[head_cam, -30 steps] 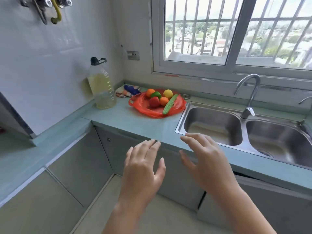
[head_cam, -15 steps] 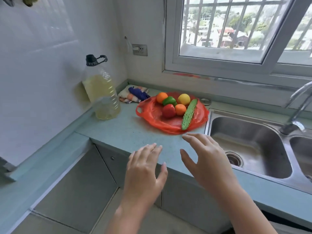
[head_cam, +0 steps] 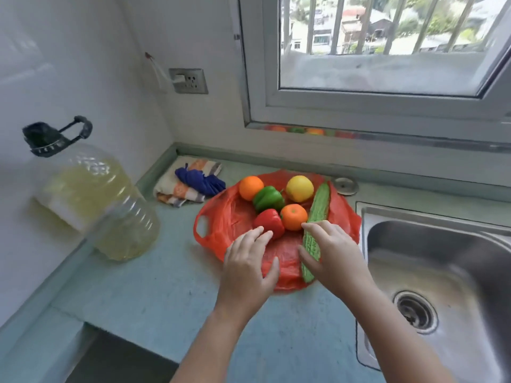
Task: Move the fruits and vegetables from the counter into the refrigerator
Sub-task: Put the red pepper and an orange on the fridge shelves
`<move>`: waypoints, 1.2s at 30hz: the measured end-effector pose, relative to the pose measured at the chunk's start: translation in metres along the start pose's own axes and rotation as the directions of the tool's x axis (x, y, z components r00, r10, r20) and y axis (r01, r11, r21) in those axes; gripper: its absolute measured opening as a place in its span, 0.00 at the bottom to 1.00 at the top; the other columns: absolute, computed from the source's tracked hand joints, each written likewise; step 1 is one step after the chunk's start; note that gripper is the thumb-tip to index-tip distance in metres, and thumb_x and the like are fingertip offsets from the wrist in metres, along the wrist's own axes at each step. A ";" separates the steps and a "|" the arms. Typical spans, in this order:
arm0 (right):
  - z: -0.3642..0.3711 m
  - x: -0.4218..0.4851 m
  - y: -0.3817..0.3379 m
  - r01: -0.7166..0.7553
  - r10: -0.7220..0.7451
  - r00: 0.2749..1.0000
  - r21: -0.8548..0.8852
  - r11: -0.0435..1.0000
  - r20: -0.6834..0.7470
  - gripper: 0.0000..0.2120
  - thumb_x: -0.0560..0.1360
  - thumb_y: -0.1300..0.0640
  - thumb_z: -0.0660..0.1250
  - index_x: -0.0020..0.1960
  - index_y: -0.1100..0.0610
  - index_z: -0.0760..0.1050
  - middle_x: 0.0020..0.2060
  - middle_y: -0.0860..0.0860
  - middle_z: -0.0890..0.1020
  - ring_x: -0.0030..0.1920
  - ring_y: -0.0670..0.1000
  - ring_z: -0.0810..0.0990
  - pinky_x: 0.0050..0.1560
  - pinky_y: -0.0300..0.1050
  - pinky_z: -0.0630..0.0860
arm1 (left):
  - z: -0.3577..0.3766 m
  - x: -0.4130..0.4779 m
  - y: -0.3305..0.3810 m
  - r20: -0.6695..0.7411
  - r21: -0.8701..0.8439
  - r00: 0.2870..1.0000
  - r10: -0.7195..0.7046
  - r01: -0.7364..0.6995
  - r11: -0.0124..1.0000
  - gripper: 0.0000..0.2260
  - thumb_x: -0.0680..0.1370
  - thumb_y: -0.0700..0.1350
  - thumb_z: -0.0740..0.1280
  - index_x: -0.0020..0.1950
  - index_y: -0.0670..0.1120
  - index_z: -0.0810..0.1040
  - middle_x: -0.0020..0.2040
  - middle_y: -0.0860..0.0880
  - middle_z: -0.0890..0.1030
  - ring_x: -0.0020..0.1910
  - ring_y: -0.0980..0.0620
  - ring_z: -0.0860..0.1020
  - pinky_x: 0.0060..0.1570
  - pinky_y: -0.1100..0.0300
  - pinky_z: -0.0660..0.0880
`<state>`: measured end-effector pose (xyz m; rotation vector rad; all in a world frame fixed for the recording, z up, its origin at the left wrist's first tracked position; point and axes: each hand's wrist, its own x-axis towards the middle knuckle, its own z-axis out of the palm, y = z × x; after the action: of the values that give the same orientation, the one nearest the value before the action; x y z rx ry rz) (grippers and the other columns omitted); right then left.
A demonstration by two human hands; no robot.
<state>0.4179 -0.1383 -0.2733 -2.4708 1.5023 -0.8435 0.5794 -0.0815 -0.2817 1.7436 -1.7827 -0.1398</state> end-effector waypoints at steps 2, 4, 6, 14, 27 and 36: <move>0.018 0.019 0.018 -0.017 0.017 0.999 -0.005 1.000 0.036 0.19 0.66 0.52 0.68 0.53 0.61 0.78 0.43 0.55 0.82 0.42 0.59 0.80 0.39 0.50 0.77 | 0.016 0.021 -0.013 0.040 -0.002 0.998 -0.052 0.052 0.999 0.21 0.71 0.51 0.60 0.60 0.45 0.76 0.60 0.45 0.77 0.59 0.45 0.75 0.60 0.53 0.66; 0.035 0.036 0.034 -0.032 0.032 0.996 0.002 0.999 0.081 0.19 0.67 0.53 0.70 0.55 0.60 0.77 0.44 0.56 0.81 0.43 0.59 0.80 0.40 0.51 0.77 | 0.033 0.038 -0.028 0.095 0.008 0.991 -0.094 0.094 0.996 0.21 0.71 0.52 0.59 0.60 0.45 0.77 0.61 0.43 0.77 0.59 0.43 0.76 0.58 0.53 0.67; 0.051 0.052 0.048 -0.038 0.037 0.993 0.007 0.999 0.115 0.20 0.67 0.55 0.71 0.57 0.61 0.76 0.46 0.56 0.81 0.45 0.59 0.80 0.41 0.51 0.77 | 0.048 0.052 -0.041 0.164 0.003 0.977 -0.135 0.136 0.991 0.23 0.71 0.53 0.58 0.61 0.44 0.76 0.62 0.42 0.76 0.60 0.42 0.74 0.59 0.52 0.66; 0.099 0.099 0.085 0.006 -0.008 0.972 0.008 1.000 0.235 0.26 0.65 0.54 0.74 0.60 0.60 0.75 0.55 0.56 0.79 0.56 0.59 0.77 0.54 0.50 0.74 | 0.095 0.095 -0.064 0.236 0.038 0.952 -0.196 0.192 0.981 0.27 0.70 0.58 0.58 0.65 0.46 0.73 0.65 0.41 0.73 0.63 0.41 0.72 0.61 0.47 0.68; 0.134 0.111 0.103 -0.036 0.005 0.927 0.077 0.996 0.375 0.28 0.66 0.54 0.72 0.64 0.57 0.72 0.62 0.55 0.74 0.61 0.58 0.72 0.58 0.51 0.72 | 0.120 0.104 -0.083 0.358 0.132 0.906 -0.227 0.192 0.973 0.35 0.74 0.56 0.66 0.75 0.52 0.51 0.74 0.48 0.56 0.72 0.49 0.56 0.68 0.56 0.57; 0.144 0.121 0.103 -0.008 0.068 0.830 -0.110 0.994 0.553 0.36 0.68 0.48 0.68 0.72 0.46 0.57 0.67 0.53 0.63 0.60 0.57 0.67 0.55 0.50 0.73 | 0.117 0.100 -0.092 0.265 -0.013 0.930 -0.256 0.269 0.963 0.35 0.69 0.55 0.71 0.71 0.52 0.60 0.65 0.51 0.66 0.64 0.53 0.67 0.60 0.64 0.65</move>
<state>0.4552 -0.3172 -0.3860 -2.4344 1.3848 -0.0060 0.6082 -0.2262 -0.3839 1.9969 -1.6953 -0.5447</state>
